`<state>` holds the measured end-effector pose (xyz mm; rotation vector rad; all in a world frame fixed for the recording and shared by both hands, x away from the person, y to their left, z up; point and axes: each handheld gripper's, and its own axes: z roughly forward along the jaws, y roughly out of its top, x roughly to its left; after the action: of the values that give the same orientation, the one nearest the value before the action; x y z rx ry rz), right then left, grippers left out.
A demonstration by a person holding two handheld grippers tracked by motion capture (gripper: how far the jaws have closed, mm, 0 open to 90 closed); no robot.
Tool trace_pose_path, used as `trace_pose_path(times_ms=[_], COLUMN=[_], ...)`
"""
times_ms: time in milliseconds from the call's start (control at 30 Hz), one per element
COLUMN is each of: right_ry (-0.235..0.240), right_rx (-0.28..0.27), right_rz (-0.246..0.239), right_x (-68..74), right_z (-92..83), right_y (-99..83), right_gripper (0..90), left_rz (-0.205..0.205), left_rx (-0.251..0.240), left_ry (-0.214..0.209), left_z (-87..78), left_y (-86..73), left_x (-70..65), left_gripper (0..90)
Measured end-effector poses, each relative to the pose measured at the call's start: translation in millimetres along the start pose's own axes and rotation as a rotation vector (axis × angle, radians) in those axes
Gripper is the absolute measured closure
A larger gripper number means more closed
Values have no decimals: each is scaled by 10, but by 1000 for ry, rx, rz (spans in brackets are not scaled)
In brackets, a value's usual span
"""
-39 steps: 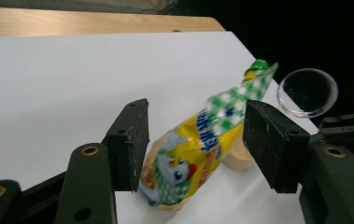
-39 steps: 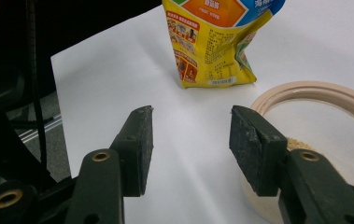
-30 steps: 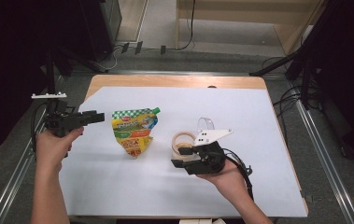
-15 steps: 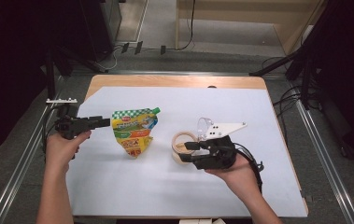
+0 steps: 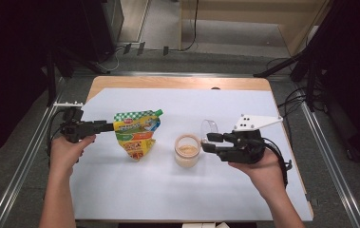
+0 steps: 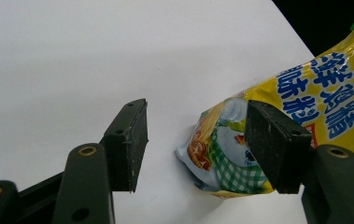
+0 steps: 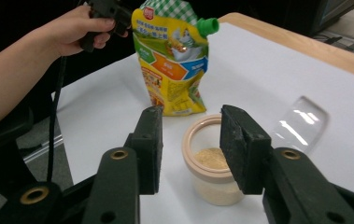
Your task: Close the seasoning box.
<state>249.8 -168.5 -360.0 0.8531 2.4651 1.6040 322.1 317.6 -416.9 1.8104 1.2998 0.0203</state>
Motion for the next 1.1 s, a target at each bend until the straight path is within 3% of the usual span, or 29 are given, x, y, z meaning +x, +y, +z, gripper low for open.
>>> trace_pose_path(times_ms=[300,600,833,1100], right_ry=[-72,-144,-115,-108], right_rx=[-21,-1,5,62], right_rz=[37,74,129,150], right_x=[-217,-428,-574,-652], right_z=[-150,-152,-62,140], right_y=[-72,-214,-354,-507], right_gripper=[638,691,784,900], left_rz=[2,3,4,9], left_rx=[16,13,13,15], left_ry=[-1,-1,-1,0], left_z=[45,40,45,47], left_y=[-5,-7,-8,-8], left_x=[-14,-16,-18,-22], left_gripper=[401,396,394,394])
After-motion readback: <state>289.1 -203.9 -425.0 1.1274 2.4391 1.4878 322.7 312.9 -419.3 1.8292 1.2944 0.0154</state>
